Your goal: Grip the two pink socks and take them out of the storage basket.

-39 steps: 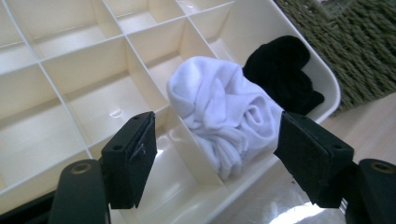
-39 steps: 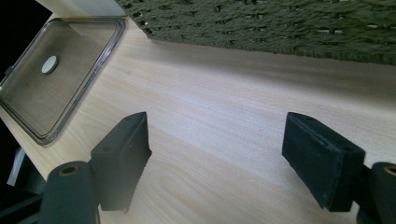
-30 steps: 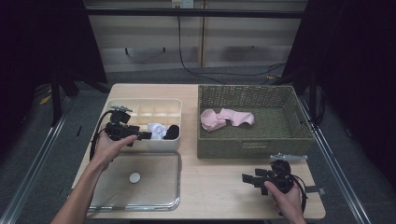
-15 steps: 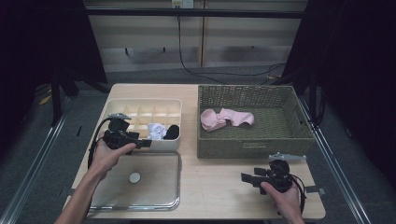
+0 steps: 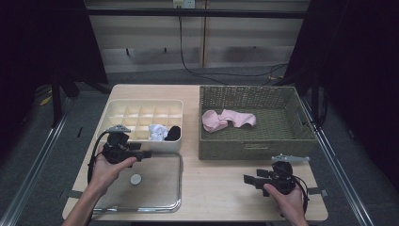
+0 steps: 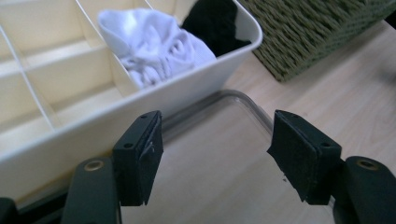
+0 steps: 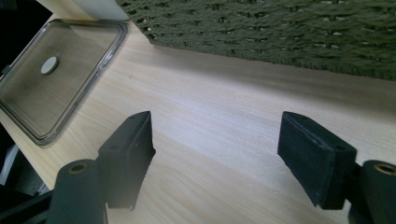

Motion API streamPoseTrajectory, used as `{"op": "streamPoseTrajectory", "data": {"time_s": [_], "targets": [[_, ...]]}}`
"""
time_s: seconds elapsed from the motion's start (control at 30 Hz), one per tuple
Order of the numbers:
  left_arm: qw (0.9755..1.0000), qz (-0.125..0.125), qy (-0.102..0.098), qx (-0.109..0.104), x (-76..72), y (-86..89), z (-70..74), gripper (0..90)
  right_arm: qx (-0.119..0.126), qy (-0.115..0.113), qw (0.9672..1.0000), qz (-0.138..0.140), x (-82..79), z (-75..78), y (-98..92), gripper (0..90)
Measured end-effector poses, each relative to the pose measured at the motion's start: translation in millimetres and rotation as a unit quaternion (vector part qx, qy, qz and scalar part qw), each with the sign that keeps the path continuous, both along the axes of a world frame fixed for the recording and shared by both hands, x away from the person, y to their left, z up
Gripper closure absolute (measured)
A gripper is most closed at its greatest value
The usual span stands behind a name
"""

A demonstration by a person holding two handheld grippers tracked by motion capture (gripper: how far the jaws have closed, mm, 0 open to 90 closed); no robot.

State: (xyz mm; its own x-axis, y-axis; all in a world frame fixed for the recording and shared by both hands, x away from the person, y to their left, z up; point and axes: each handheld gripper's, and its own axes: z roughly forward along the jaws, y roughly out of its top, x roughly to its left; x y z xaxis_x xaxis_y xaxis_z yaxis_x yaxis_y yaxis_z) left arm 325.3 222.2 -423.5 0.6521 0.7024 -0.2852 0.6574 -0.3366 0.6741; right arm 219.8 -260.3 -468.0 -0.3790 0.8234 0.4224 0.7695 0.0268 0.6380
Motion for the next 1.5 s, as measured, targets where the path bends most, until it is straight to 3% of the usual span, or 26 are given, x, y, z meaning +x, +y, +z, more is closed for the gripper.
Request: {"op": "streamPoseTrajectory", "data": {"time_s": [0.1,0.33,0.4,0.63,0.73,0.9,0.97,1.07,1.13,1.2,1.27,1.3,1.37,1.5], "targets": [[0.9998,-0.010,-0.003,-0.016,-11.9,0.0,-2.2,31.3,0.004,-0.002,1.0000,0.001,-0.4,2.4,-0.4,26.0],[0.9997,-0.019,0.010,-0.008,-30.5,-1.7,-13.8,28.3,0.008,-0.004,0.9999,0.006,1.0,4.3,0.6,25.0],[0.9998,-0.017,-0.005,-0.008,-39.3,-3.6,-15.8,27.8,0.008,-0.012,0.9999,0.009,0.7,7.9,1.6,25.9],[0.9994,-0.020,-0.022,-0.018,-59.8,-8.3,-20.4,30.6,0.016,-0.028,0.9993,0.016,2.1,19.1,2.5,26.3],[0.9993,-0.029,-0.010,-0.022,-65.5,-8.8,-24.7,30.1,0.020,-0.041,0.9988,0.018,3.9,26.5,2.6,27.8],[0.9993,-0.023,0.017,-0.025,-70.0,-10.2,-37.2,30.9,0.021,-0.045,0.9985,0.024,9.1,38.3,4.8,33.1],[0.9994,-0.025,0.011,-0.020,-72.4,-11.7,-38.7,30.9,0.026,-0.052,0.9979,0.029,10.4,42.5,5.5,37.2],[0.9961,-0.036,0.041,-0.069,-71.1,-11.1,-41.7,30.5,0.036,-0.066,0.9968,0.026,13.8,48.4,4.8,39.3],[0.9975,-0.029,0.033,-0.056,-70.8,-12.0,-43.8,30.7,0.039,-0.073,0.9961,0.031,16.9,54.0,5.1,40.8],[0.9968,-0.033,0.039,-0.061,-68.7,-9.6,-46.3,30.9,0.038,-0.077,0.9958,0.032,19.1,58.9,5.1,41.5],[0.9981,-0.013,0.034,-0.049,-68.7,-7.0,-47.5,31.8,0.039,-0.081,0.9954,0.032,21.7,63.8,4.1,42.0],[0.9978,-0.015,0.038,-0.053,-68.6,-6.2,-48.2,31.3,0.038,-0.081,0.9956,0.030,23.4,66.5,3.2,42.5],[0.9987,-0.021,0.029,-0.037,-69.6,-6.2,-48.1,32.0,0.035,-0.081,0.9957,0.028,26.9,71.9,1.5,43.3],[0.9987,-0.030,0.028,-0.031,-71.6,-7.9,-48.9,34.1,0.030,-0.082,0.9959,0.022,36.4,79.9,-2.6,44.9]]}}
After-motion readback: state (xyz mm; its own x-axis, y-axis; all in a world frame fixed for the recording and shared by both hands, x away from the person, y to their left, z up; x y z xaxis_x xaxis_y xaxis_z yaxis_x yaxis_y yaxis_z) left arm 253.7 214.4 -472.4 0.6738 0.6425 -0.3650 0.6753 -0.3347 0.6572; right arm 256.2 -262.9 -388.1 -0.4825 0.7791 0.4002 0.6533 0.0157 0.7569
